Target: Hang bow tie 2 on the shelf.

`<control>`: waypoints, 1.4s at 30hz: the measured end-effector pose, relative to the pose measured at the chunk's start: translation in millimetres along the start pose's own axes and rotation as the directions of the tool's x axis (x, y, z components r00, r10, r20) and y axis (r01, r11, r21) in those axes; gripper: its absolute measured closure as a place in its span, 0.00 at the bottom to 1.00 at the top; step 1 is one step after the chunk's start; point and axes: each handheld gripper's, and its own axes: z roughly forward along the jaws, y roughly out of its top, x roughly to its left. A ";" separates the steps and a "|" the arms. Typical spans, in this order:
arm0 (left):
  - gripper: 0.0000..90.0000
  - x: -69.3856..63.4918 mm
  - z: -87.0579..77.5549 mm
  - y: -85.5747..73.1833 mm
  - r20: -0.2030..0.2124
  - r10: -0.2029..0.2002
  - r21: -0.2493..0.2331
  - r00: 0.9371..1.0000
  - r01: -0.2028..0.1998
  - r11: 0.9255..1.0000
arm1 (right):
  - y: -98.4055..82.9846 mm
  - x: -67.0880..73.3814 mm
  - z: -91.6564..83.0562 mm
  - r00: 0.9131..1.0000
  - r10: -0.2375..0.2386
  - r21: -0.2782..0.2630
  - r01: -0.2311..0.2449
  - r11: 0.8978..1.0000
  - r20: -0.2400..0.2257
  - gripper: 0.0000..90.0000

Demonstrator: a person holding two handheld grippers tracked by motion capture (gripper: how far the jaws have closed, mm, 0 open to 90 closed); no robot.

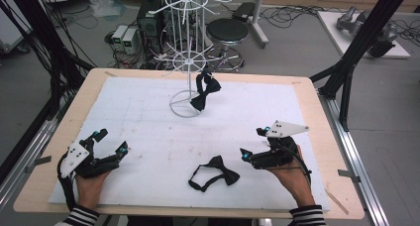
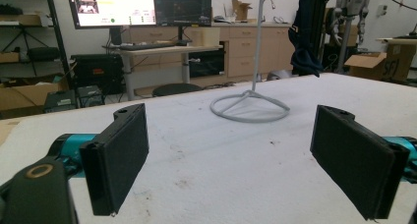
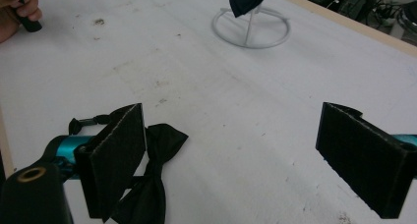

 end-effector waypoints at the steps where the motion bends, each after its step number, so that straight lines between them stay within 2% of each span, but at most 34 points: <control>1: 0.17 0.0 0.0 0.0 0.000 0.000 0.000 1.000 0.000 1.000 | 0.6 0.5 1.5 1.000 0.002 0.010 -0.002 1.000 -0.004 0.12; 5: 0.17 0.0 0.0 0.0 0.000 0.000 0.000 1.000 0.000 1.000 | 1.6 2.8 7.4 1.000 -0.012 0.047 0.012 0.999 -0.017 0.12; 8: 0.17 0.1 0.0 0.0 0.000 0.001 0.000 1.000 -0.001 1.000 | 2.2 4.5 11.1 0.998 -0.036 0.067 0.039 0.997 -0.046 0.16; 15: 0.17 -0.1 0.1 0.0 -0.001 -0.001 -0.002 1.000 0.001 1.000 | 3.2 7.4 18.0 0.997 -0.041 0.106 0.048 0.993 -0.066 0.17; 26: 0.17 0.1 0.0 0.0 0.000 0.001 0.001 1.000 -0.001 1.000 | 8.2 13.3 33.7 0.991 -0.053 0.173 0.074 0.982 -0.122 0.17; 34: 0.17 0.1 -0.1 0.0 0.000 0.001 0.001 1.000 -0.001 1.000 | 9.7 16.0 47.5 0.987 -0.062 0.214 0.093 0.972 -0.150 0.17; 42: 0.17 0.1 0.0 0.0 0.000 0.001 0.001 1.000 -0.001 1.000 | 8.2 18.6 61.7 0.982 -0.069 0.281 0.117 0.953 -0.176 0.17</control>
